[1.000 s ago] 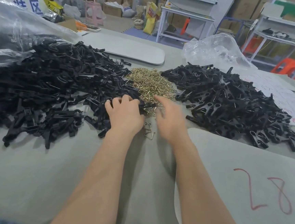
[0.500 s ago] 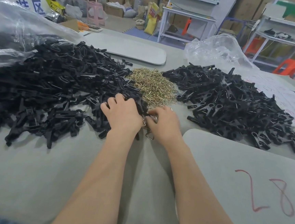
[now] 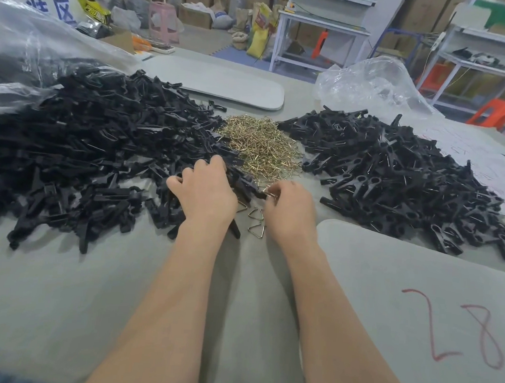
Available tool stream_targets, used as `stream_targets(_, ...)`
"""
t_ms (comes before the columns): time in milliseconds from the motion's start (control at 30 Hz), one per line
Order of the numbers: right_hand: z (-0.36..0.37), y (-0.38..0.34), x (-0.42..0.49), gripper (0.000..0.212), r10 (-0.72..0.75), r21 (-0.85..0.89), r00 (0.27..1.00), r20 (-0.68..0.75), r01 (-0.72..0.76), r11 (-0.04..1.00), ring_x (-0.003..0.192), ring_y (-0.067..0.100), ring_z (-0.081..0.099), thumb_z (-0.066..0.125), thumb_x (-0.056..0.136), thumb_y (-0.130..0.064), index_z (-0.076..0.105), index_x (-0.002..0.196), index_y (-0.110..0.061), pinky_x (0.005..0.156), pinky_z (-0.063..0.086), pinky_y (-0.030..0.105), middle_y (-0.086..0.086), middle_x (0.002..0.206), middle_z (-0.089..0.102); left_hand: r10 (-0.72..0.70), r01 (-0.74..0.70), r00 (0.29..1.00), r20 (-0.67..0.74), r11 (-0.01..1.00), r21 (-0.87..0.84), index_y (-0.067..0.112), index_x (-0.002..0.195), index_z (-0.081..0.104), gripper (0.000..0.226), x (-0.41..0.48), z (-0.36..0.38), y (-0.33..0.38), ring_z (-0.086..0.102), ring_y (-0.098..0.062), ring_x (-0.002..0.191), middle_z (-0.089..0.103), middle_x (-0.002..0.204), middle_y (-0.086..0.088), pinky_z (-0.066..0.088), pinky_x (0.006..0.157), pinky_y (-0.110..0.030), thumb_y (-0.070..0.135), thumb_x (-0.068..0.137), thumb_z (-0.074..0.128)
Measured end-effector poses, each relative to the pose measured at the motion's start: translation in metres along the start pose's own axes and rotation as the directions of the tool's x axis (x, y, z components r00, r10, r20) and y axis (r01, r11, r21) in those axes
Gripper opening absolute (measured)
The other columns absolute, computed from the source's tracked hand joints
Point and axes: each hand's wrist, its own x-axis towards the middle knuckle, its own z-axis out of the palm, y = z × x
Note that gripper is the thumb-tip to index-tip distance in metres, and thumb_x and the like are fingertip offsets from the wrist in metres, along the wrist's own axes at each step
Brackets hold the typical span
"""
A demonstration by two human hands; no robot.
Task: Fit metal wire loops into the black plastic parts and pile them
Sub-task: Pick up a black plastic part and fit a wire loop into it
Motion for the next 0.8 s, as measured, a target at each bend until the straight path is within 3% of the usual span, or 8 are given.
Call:
stream_targets(100, 0.001, -0.006, -0.002, 0.043, -0.150, 0.018, 0.988, 0.032, 0.149, 0.989, 0.128, 0.024, 0.039, 0.048, 0.092, -0.019, 0.048, 0.135, -0.024, 0.109, 0.029, 0.040, 0.003, 0.135, 0.050, -0.004, 0.004, 1.000, 0.016, 1.000, -0.024, 0.022, 0.117, 0.053, 0.034, 0.000, -0.001, 0.000, 0.052, -0.027, 0.108, 0.054, 0.117, -0.005, 0.025, 0.096, -0.042, 0.008, 0.087, 0.052)
stream_targets(200, 0.006, -0.012, -0.006, 0.043, -0.248, -0.060, 0.955, 0.163, 0.261, 0.964, 0.134, 0.022, 0.030, 0.044, 0.094, -0.023, 0.046, 0.135, -0.036, 0.111, 0.022, 0.047, -0.007, 0.138, 0.046, 0.004, -0.005, 1.000, 0.030, 1.000, 0.014, 0.023, 0.114, 0.055, 0.028, -0.002, 0.000, -0.001, 0.050, -0.026, 0.113, 0.057, 0.117, -0.003, 0.026, 0.094, -0.041, 0.015, 0.088, 0.054)
stream_targets(367, 0.003, -0.009, -0.004, 0.031, -0.158, -0.007, 0.985, 0.062, 0.159, 0.987, 0.117, 0.022, 0.048, 0.050, 0.092, -0.020, 0.058, 0.121, -0.025, 0.101, 0.035, 0.038, -0.001, 0.122, 0.058, 0.076, -0.077, 0.997, 0.032, 0.997, 0.031, 0.030, 0.122, 0.053, 0.035, -0.003, 0.001, 0.002, 0.037, -0.029, 0.123, 0.045, 0.129, -0.004, 0.023, 0.100, -0.043, 0.019, 0.089, 0.055)
stream_targets(500, 0.001, -0.010, -0.004, 0.031, -0.098, 0.094, 0.995, 0.027, 0.095, 0.991, 0.113, 0.024, 0.053, 0.051, 0.090, -0.012, 0.057, 0.119, -0.020, 0.100, 0.037, 0.041, 0.003, 0.118, 0.062, 0.173, -0.177, 0.978, 0.117, 0.984, 0.026, 0.039, 0.120, 0.056, 0.037, -0.005, 0.003, 0.005, 0.031, -0.029, 0.125, 0.041, 0.131, -0.002, 0.018, 0.103, -0.042, 0.017, 0.091, 0.052)
stream_targets(667, -0.008, -0.004, -0.002, 0.034, -0.036, 0.105, 0.985, -0.167, 0.054, 0.993, 0.112, 0.026, 0.053, 0.047, 0.089, -0.007, 0.061, 0.119, -0.017, 0.098, 0.040, 0.041, 0.005, 0.114, 0.065, 0.174, -0.177, 0.980, 0.098, 0.984, 0.027, 0.036, 0.118, 0.058, 0.035, -0.006, 0.003, 0.004, 0.026, -0.029, 0.129, 0.035, 0.138, -0.003, 0.015, 0.107, -0.044, 0.015, 0.090, 0.055)
stream_targets(733, -0.013, -0.002, -0.002, 0.033, 0.000, 0.236, 0.974, -0.226, 0.055, 0.970, 0.108, 0.025, 0.055, 0.046, 0.090, -0.005, 0.061, 0.119, -0.013, 0.097, 0.041, 0.039, 0.006, 0.111, 0.064, 0.220, -0.223, 0.970, 0.098, 0.975, 0.012, 0.034, 0.117, 0.058, 0.035, -0.006, 0.004, 0.005, 0.019, -0.029, 0.136, 0.027, 0.148, -0.002, 0.009, 0.112, -0.048, 0.012, 0.089, 0.056)
stream_targets(800, -0.019, -0.002, -0.001, 0.032, 0.104, 0.467, 0.975, -0.195, 0.000, 0.884, 0.100, 0.024, 0.059, 0.048, 0.092, -0.004, 0.059, 0.121, -0.012, 0.093, 0.046, 0.038, 0.001, 0.102, 0.061, 0.279, -0.279, 0.953, 0.116, 0.960, -0.013, 0.032, 0.118, 0.058, 0.037, -0.005, 0.006, 0.006, 0.018, -0.027, 0.138, 0.031, 0.149, 0.003, 0.005, 0.113, -0.051, 0.009, 0.088, 0.056)
